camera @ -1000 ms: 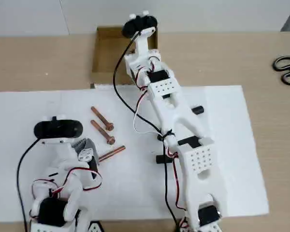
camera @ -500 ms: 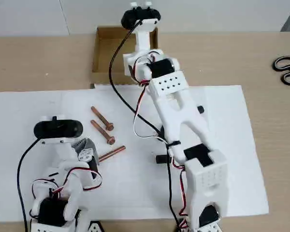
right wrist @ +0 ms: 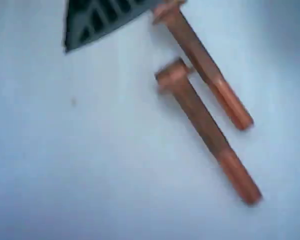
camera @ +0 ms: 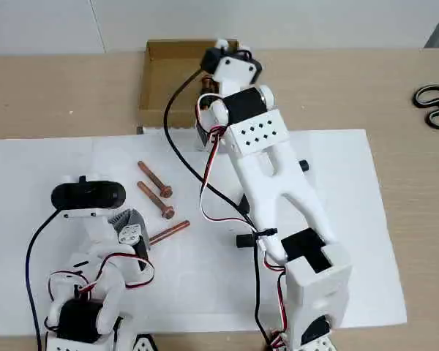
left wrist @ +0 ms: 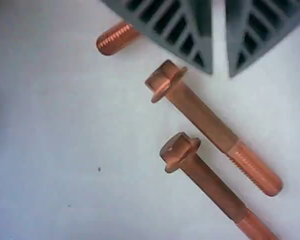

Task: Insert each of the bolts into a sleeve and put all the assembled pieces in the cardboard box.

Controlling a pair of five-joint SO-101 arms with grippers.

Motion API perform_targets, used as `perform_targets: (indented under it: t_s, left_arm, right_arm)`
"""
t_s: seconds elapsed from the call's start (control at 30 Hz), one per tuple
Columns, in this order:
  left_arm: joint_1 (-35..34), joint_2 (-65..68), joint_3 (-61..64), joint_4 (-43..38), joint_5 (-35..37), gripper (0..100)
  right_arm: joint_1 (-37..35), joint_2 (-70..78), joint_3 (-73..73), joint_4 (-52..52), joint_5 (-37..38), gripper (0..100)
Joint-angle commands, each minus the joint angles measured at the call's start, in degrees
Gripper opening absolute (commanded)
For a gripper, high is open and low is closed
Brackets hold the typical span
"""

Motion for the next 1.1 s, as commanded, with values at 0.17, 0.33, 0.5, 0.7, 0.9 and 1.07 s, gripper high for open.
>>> perform_targets:
  t_s: [0.17, 0.33, 0.5, 0.7, 0.9, 1.07]
  left_arm:
    - [-0.2, -0.4, -0.3, -1.4, -0.4, 0]
    - [-0.4, -0.4, -0.3, -1.4, -0.4, 0]
    - [-0.4, -0.4, -0.4, -1.4, -0.4, 0]
    - [-0.4, -0.4, -0.4, -1.4, -0.4, 0]
    - [-0.3, -0.4, -0.4, -1.4, -0.4, 0]
    - [-0.3, -0.4, -0.4, -1.3, -0.5, 0]
  right_arm:
    - [0.0, -3.6, -2.3, 3.1, -3.5, 18.0]
    - [0.1, -3.1, -0.5, 3.1, -3.6, 18.0]
    - [0.1, -3.5, 5.7, 3.1, -6.6, 18.0]
    - [0.1, -3.2, 9.7, 3.0, -8.0, 18.0]
    - [0.1, -3.2, 13.5, 3.0, -9.1, 18.0]
    - [2.0, -3.1, 16.1, 2.7, -9.2, 18.0]
